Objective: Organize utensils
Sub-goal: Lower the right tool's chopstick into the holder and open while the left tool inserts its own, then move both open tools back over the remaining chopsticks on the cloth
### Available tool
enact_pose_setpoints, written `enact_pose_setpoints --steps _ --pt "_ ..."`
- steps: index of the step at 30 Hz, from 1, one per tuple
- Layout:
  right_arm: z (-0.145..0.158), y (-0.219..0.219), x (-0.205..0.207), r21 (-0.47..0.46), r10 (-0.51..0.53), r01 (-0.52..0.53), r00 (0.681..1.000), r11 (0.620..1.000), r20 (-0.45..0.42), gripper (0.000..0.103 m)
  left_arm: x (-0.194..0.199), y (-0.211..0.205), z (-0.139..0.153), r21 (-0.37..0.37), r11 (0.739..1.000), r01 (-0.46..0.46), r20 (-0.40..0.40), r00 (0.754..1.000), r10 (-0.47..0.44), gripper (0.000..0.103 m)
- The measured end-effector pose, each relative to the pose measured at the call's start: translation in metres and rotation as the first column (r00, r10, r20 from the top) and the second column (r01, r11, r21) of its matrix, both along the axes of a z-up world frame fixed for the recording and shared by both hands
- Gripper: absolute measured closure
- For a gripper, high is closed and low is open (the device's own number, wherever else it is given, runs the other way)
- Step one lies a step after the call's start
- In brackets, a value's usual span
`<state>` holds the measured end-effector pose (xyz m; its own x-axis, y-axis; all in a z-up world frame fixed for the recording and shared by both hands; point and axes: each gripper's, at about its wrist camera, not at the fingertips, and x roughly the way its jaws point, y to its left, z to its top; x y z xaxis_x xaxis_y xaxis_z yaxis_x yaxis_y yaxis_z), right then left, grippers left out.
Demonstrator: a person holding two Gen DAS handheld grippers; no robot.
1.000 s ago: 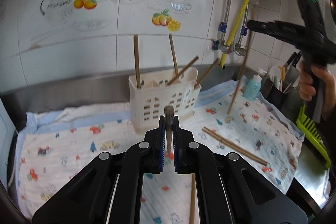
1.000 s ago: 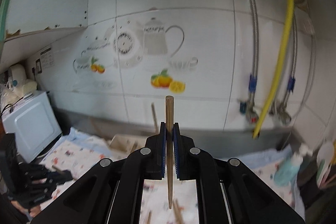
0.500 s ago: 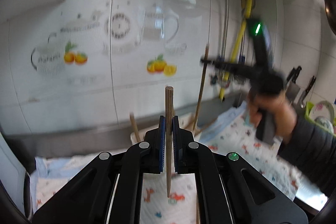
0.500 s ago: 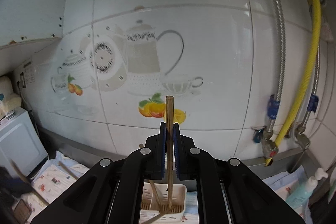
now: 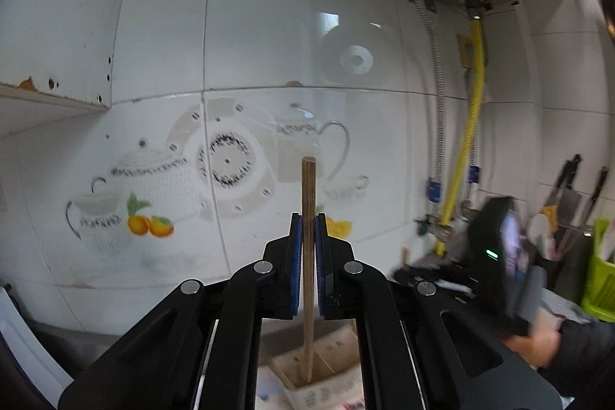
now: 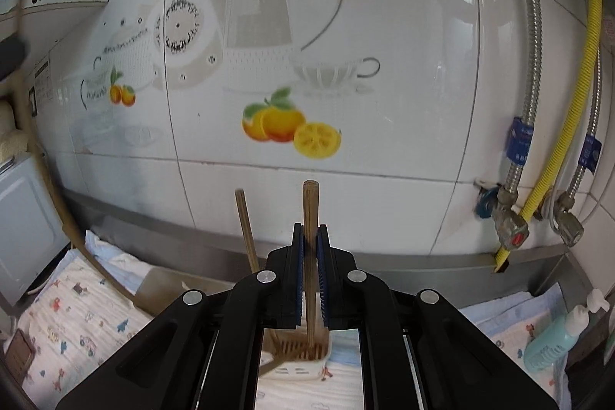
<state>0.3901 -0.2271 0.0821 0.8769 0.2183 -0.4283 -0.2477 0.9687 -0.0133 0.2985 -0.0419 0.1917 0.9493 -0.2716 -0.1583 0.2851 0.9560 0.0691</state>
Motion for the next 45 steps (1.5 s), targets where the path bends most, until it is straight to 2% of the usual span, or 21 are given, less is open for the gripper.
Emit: enact_pose_setpoints --steps 5,10,12,16,21,26,32,34,36,41,45 --pt "-0.01 -0.001 -0.009 -0.017 0.009 -0.009 1.0 1.0 -0.01 0.096 0.026 -0.001 -0.016 -0.014 0.999 -0.036 -0.033 0.999 0.036 0.098" --pt "-0.012 -0.006 -0.017 -0.018 0.011 -0.011 1.0 1.0 -0.009 0.096 0.043 0.004 -0.04 -0.028 0.998 -0.052 -0.1 0.994 0.049 0.098" --pt "-0.011 -0.007 -0.02 -0.015 0.013 -0.013 1.0 1.0 -0.006 0.094 0.047 0.006 -0.047 -0.027 0.998 -0.06 -0.121 0.991 0.057 0.098" --pt "-0.008 -0.011 -0.029 -0.003 0.011 -0.011 1.0 1.0 0.002 0.084 0.053 0.009 -0.057 -0.031 0.998 -0.049 -0.168 0.985 0.043 0.097" --pt "-0.002 -0.015 -0.047 -0.01 0.006 -0.006 1.0 1.0 0.022 0.081 0.049 0.01 -0.055 -0.033 0.998 -0.051 -0.173 0.984 0.044 0.095" --pt "0.002 -0.021 -0.074 -0.007 0.012 -0.012 1.0 1.0 0.029 0.076 0.035 0.013 -0.048 -0.044 0.998 -0.043 -0.168 0.985 0.036 0.094" --pt "-0.003 -0.028 -0.122 0.001 0.029 -0.029 0.999 1.0 0.029 0.075 0.003 0.02 -0.043 -0.044 0.998 -0.038 -0.156 0.987 0.031 0.093" --pt "-0.009 -0.032 -0.138 -0.001 0.034 -0.034 0.999 0.999 0.023 0.075 -0.011 0.024 -0.044 -0.049 0.998 -0.041 -0.152 0.988 0.033 0.09" --pt "-0.019 -0.037 -0.156 0.001 0.039 -0.039 0.999 0.999 0.008 0.075 -0.026 0.028 -0.047 -0.058 0.997 -0.041 -0.152 0.988 0.032 0.066" --pt "-0.051 -0.049 -0.196 -0.016 0.044 -0.045 0.998 0.999 -0.044 0.076 -0.069 0.035 -0.064 -0.055 0.998 -0.028 -0.158 0.987 0.019 0.065" --pt "-0.089 -0.062 -0.22 -0.025 0.042 -0.045 0.992 0.999 -0.117 0.076 -0.098 0.042 -0.082 -0.067 0.997 -0.025 -0.184 0.983 0.012 0.065"
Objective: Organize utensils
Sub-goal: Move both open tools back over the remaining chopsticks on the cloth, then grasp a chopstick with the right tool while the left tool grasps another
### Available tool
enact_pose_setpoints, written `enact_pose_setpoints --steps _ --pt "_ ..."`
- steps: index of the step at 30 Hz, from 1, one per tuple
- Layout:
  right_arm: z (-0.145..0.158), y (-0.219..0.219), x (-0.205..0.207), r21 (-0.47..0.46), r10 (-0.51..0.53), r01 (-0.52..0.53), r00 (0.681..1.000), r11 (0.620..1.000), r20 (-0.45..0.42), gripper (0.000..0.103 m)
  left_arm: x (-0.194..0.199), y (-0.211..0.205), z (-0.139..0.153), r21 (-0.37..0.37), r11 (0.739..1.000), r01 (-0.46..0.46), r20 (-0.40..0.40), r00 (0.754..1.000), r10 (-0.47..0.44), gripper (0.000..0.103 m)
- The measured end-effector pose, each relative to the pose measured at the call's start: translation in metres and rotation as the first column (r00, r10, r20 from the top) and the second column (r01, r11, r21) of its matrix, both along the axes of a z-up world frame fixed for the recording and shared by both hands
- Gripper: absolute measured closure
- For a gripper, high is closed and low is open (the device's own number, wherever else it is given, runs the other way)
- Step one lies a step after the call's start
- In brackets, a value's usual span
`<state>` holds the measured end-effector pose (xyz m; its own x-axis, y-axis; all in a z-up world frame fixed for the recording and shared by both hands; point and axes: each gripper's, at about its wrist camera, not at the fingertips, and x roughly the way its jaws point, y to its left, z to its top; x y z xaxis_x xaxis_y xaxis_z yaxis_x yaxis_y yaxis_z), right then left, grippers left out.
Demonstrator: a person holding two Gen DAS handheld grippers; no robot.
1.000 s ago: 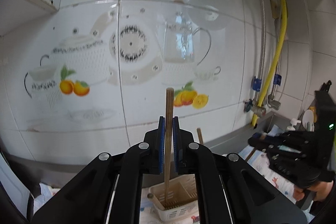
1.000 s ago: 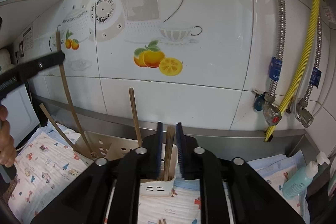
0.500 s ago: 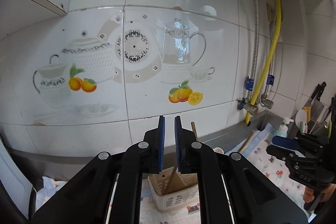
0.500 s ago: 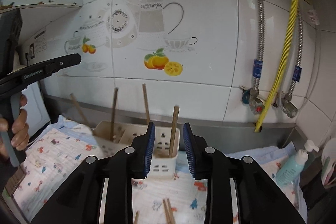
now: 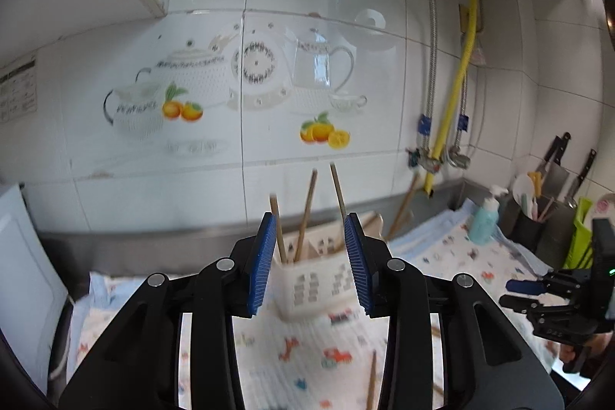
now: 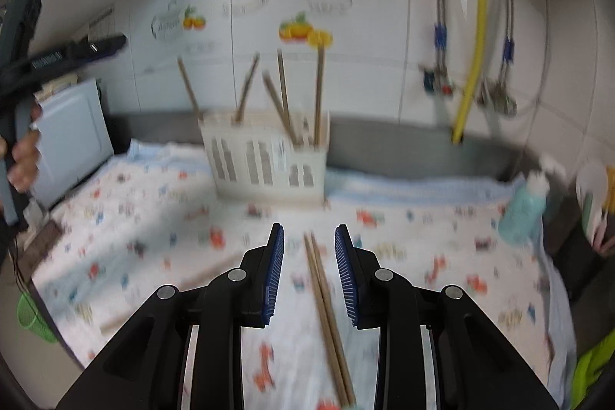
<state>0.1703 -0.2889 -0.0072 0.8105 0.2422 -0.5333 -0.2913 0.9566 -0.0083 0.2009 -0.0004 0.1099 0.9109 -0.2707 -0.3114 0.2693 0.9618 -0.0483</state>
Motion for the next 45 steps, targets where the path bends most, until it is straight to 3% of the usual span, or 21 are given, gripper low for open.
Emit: enact_pose_setpoints --steps 7,16,24,38,45 --pt "-0.061 -0.013 -0.018 -0.048 0.022 -0.028 0.992 0.998 -0.128 0.076 -0.032 0.014 -0.039 -0.031 0.999 -0.008 -0.071 0.997 0.006 0.064" --pt "-0.099 -0.011 -0.011 -0.092 0.056 -0.076 0.979 0.993 -0.197 0.076 -0.057 0.03 -0.094 -0.047 0.997 -0.06 -0.189 0.981 0.05 0.064" --pt "-0.114 -0.014 -0.001 -0.097 0.062 -0.087 0.97 0.992 -0.237 0.076 -0.066 0.045 -0.122 -0.058 0.993 -0.101 -0.261 0.962 0.083 0.064" --pt "-0.117 -0.018 -0.006 -0.1 0.06 -0.086 0.968 0.991 -0.244 0.076 -0.077 0.043 -0.158 -0.064 0.994 -0.088 -0.342 0.938 0.061 0.064" --pt "-0.121 -0.023 -0.008 -0.072 0.052 -0.072 0.965 0.995 -0.256 0.085 -0.082 0.04 -0.17 -0.084 0.994 -0.077 -0.369 0.928 0.041 0.064"
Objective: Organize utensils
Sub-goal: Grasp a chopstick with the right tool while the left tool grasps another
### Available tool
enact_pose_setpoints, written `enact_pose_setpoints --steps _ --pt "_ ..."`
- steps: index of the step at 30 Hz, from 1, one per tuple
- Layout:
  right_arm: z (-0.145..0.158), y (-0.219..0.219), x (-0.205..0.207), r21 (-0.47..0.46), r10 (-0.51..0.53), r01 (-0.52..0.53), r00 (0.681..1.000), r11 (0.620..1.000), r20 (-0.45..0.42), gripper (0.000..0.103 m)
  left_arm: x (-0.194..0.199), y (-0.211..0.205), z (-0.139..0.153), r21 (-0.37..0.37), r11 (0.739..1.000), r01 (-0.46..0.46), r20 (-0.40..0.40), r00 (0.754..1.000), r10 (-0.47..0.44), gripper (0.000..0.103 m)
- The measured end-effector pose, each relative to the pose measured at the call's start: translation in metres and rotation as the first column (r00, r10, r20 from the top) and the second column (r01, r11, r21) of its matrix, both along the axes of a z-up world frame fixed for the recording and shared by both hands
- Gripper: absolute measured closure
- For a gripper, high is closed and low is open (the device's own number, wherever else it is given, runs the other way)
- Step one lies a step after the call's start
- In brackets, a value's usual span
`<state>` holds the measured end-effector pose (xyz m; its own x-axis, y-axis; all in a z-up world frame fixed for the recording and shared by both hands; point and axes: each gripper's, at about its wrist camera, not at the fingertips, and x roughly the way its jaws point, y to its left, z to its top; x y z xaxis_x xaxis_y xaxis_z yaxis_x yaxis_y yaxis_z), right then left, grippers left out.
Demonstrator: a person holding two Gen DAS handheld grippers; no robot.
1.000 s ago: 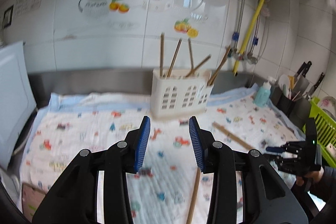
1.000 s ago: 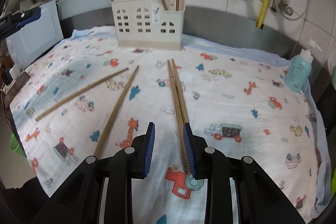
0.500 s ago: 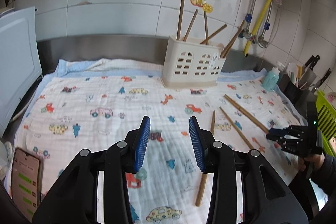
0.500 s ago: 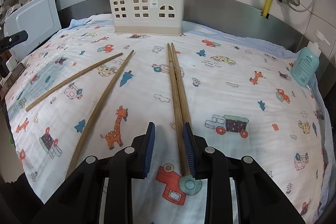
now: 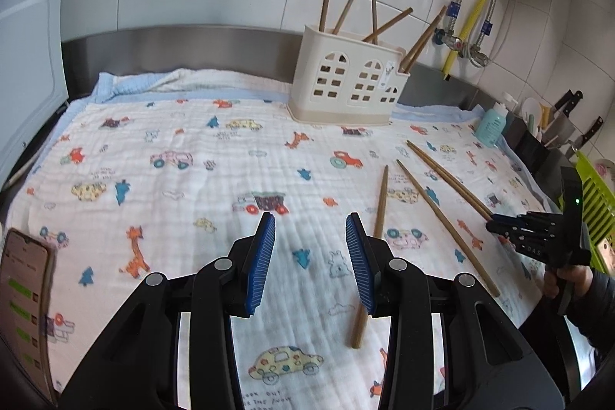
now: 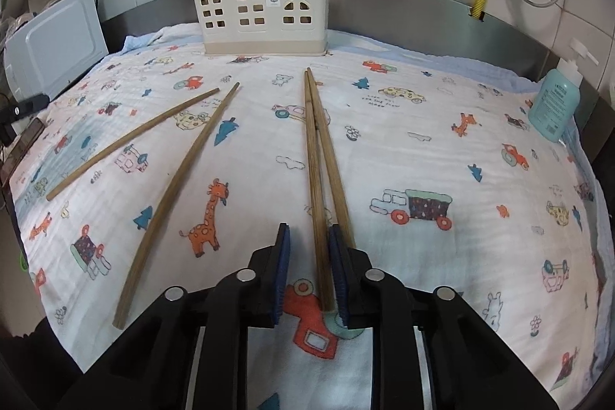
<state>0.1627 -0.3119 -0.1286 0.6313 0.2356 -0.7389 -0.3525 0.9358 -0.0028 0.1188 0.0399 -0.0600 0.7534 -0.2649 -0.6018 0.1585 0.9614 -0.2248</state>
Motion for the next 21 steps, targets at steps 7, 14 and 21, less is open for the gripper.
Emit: enact_pose_setpoints --steps 7,14,21 --pt "-0.001 0.003 -0.002 0.016 -0.024 0.024 1.0 1.0 0.005 0.093 -0.005 -0.014 -0.013 -0.008 0.999 0.05 -0.027 0.998 -0.05 0.064" --pt "-0.001 0.004 -0.005 0.031 -0.071 0.071 0.997 0.997 0.02 0.095 -0.007 -0.034 -0.033 -0.002 0.992 0.123 -0.079 0.989 -0.123 0.064" --pt "0.007 0.01 -0.015 0.05 -0.081 0.079 0.995 0.996 0.051 0.096 -0.009 -0.05 -0.053 0.041 0.985 0.167 -0.109 0.981 -0.161 0.065"
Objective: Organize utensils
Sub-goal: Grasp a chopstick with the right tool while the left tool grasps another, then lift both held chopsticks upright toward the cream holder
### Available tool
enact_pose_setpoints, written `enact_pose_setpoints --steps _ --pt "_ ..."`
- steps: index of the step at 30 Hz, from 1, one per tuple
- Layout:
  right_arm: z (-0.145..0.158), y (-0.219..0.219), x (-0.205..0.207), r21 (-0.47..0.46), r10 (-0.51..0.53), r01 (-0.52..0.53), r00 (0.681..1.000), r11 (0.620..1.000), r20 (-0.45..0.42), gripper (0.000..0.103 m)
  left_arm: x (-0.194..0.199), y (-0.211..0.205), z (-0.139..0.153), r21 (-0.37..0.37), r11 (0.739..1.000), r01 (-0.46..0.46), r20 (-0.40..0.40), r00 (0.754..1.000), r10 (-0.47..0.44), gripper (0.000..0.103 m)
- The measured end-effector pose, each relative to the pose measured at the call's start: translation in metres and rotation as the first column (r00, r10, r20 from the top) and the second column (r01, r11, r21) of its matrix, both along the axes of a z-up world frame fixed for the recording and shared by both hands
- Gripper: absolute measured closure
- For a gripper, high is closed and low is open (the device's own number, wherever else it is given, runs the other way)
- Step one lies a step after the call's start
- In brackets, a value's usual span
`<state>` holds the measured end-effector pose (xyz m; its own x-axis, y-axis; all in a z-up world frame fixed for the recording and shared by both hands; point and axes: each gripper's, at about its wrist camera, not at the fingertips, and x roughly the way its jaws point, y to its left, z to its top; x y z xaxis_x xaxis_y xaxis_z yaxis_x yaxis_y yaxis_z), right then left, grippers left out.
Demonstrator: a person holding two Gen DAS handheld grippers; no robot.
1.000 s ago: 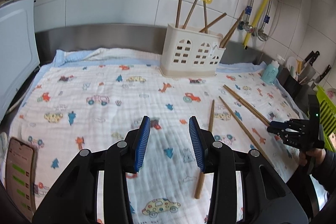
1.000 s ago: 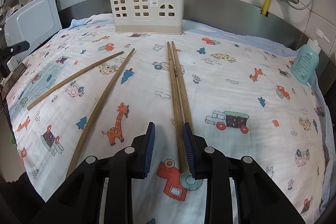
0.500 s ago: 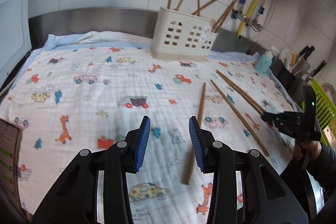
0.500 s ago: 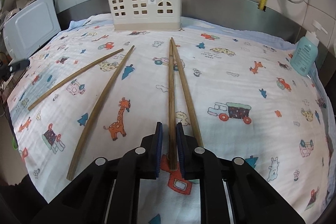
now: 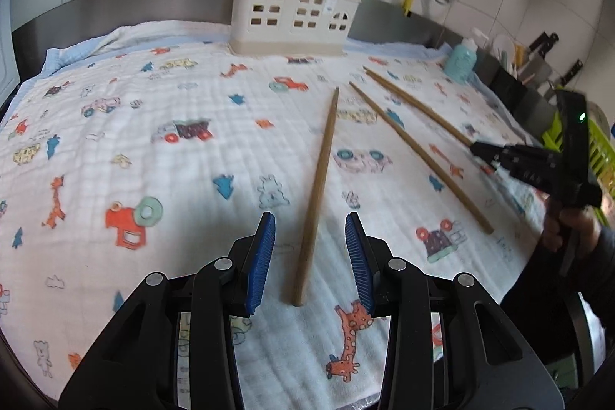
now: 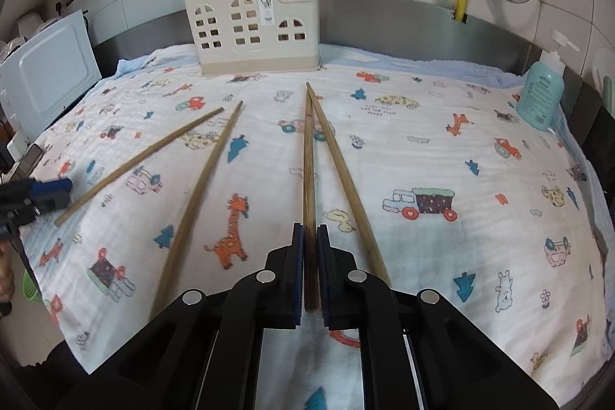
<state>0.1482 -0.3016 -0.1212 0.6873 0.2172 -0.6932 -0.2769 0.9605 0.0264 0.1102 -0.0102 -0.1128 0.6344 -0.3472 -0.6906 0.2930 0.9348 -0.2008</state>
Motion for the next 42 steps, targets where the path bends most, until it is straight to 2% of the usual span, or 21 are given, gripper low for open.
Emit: enact_pose_setpoints --steps 4,5,6,9,13,16,19,22,27,32,37,42 --pt "0.014 0.002 -0.008 0.026 -0.005 0.005 0.999 1.0 0.036 0.096 0.0 -0.004 -0.006 0.021 1.0 0.001 0.0 1.0 -0.001 0.065" --pt "0.018 0.002 -0.009 0.031 -0.008 0.007 0.999 1.0 0.044 0.096 0.0 -0.004 -0.006 0.025 1.0 0.0 0.006 1.0 -0.001 0.067" --pt "0.022 0.002 -0.011 0.037 -0.012 0.01 0.999 0.999 0.052 0.096 -0.001 -0.005 -0.007 0.036 0.999 -0.001 0.012 1.0 0.0 0.075" --pt "0.034 0.0 -0.015 0.056 -0.022 0.017 0.997 0.998 0.078 0.096 0.0 -0.008 -0.007 0.064 0.998 -0.005 0.022 1.0 0.004 0.083" --pt "0.048 -0.002 -0.02 0.077 -0.033 0.025 0.994 0.997 0.107 0.096 -0.002 -0.01 -0.007 0.095 0.995 -0.014 0.038 0.999 0.011 0.087" --pt "0.054 -0.002 -0.022 0.086 -0.039 0.029 0.992 0.996 0.121 0.096 -0.003 -0.017 -0.008 0.148 0.989 -0.012 0.054 0.999 0.004 0.088" --pt "0.059 0.0 -0.023 0.087 -0.035 0.024 0.991 0.996 0.131 0.096 -0.003 -0.024 -0.007 0.207 0.978 -0.037 0.068 0.997 0.023 0.094" --pt "0.065 0.002 -0.024 0.091 -0.037 0.025 0.989 0.996 0.141 0.096 -0.003 -0.024 0.001 0.18 0.982 -0.052 0.064 0.997 0.041 0.096" --pt "0.086 0.003 -0.026 0.091 -0.036 0.019 0.982 0.996 0.187 0.096 -0.006 -0.022 0.024 0.141 0.989 -0.038 0.115 0.993 0.022 0.097" --pt "0.11 0.004 -0.026 0.101 -0.028 0.004 0.971 0.995 0.237 0.096 -0.003 -0.01 0.055 0.05 0.998 -0.042 0.169 0.985 0.033 0.097" --pt "0.132 0.008 -0.022 0.106 -0.013 -0.016 0.963 0.994 0.268 0.096 0.003 -0.004 0.082 -0.011 0.999 -0.034 0.229 0.973 0.036 0.097" --pt "0.154 0.013 -0.007 0.101 0.008 -0.037 0.962 0.994 0.275 0.096 0.015 -0.003 0.098 -0.035 0.999 -0.021 0.26 0.965 0.029 0.097"
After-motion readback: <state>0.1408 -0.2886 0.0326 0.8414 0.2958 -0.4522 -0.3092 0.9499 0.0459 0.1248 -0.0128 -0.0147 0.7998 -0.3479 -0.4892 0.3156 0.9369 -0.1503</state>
